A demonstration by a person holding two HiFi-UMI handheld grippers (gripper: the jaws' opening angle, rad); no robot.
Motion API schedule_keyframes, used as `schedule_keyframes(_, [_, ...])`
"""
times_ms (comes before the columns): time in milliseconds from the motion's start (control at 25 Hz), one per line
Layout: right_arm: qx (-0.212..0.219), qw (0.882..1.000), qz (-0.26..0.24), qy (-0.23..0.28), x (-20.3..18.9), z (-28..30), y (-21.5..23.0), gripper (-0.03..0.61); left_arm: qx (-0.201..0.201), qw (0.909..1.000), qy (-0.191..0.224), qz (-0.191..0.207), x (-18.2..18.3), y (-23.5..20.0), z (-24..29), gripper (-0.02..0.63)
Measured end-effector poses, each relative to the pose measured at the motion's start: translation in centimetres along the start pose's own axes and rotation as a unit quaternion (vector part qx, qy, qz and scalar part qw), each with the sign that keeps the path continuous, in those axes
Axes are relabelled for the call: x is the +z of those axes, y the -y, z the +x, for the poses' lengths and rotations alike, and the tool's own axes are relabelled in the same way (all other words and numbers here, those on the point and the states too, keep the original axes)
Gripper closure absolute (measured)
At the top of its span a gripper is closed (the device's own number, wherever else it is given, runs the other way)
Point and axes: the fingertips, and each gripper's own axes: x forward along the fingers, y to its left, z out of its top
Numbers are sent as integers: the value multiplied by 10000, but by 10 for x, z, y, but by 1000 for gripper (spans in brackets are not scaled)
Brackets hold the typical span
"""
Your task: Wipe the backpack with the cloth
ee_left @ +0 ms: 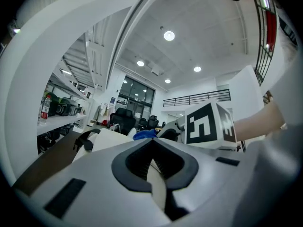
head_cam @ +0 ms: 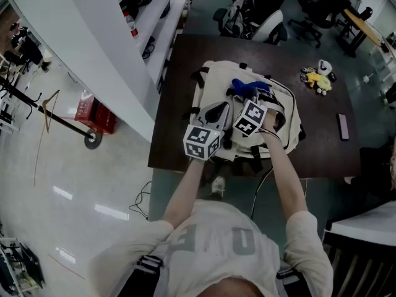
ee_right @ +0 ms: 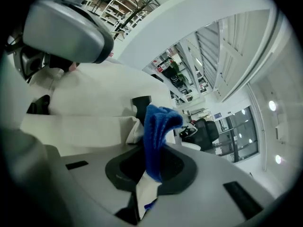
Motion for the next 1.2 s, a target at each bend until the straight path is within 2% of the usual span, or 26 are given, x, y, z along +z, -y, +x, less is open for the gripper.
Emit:
schedule_keyframes(160, [-136, 9997, 147, -115, -4, -20, -14, 537, -13, 10000, -91, 1, -10, 9, -30, 609])
schedule_keyframes(400, [96, 9993, 310, -189, -3, -47, -63, 537, 8, 9997, -248, -44, -24, 21, -77, 609])
schedule_keyframes(560, [206, 9993, 185, -244, 1, -59, -95, 537, -3, 9995, -329, -39, -29, 26, -99, 609])
schedule_keyframes(1200, [264, 9983, 359, -373, -1, -83, -145, 537, -35, 9987, -501, 32, -43, 38, -148, 609])
